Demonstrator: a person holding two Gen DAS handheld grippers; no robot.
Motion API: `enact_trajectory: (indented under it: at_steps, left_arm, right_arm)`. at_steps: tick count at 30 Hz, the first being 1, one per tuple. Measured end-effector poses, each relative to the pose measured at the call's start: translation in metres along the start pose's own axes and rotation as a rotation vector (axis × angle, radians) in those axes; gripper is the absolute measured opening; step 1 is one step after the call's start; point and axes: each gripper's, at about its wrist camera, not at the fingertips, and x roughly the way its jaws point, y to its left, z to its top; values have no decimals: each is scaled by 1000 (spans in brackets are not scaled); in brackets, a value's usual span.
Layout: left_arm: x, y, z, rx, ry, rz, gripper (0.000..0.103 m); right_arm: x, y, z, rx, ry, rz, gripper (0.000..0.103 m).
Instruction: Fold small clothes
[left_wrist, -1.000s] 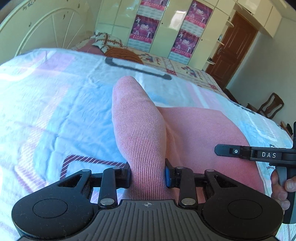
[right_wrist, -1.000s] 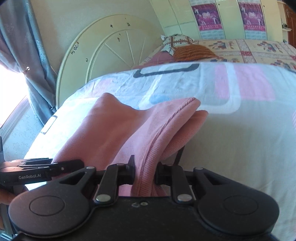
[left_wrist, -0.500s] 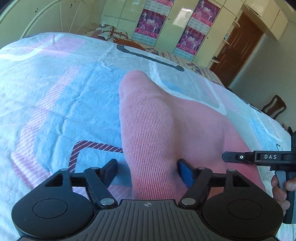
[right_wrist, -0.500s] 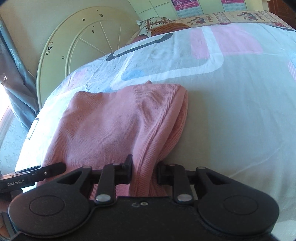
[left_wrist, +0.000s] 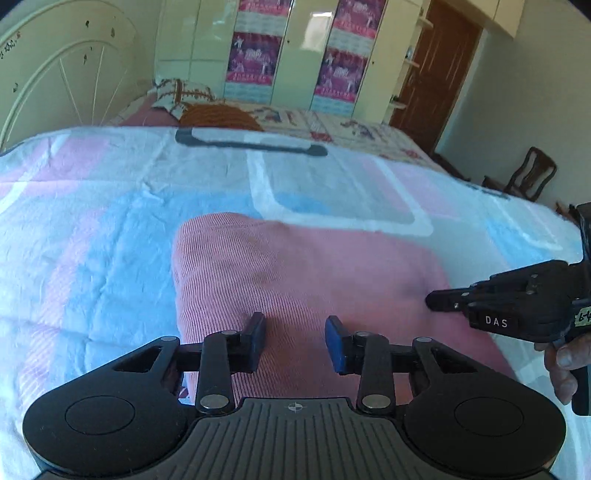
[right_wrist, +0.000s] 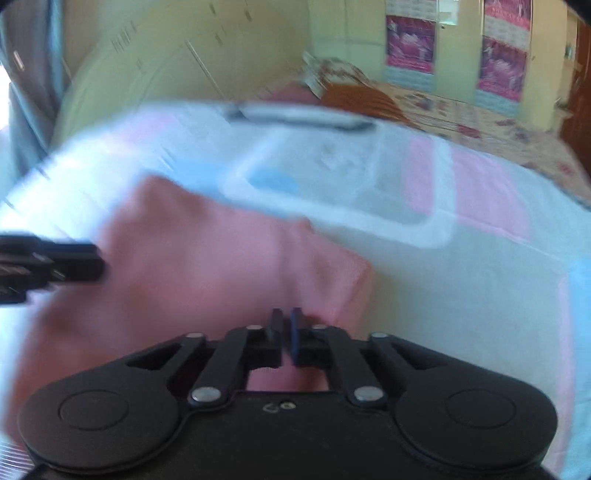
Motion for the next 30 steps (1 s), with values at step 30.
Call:
enact_trajectory:
  at_steps: [30]
  left_arm:
    - [-112, -23, -148, -76, -32, 136, 36]
  right_arm:
    - [-81, 42, -85, -180, -55, 1, 8]
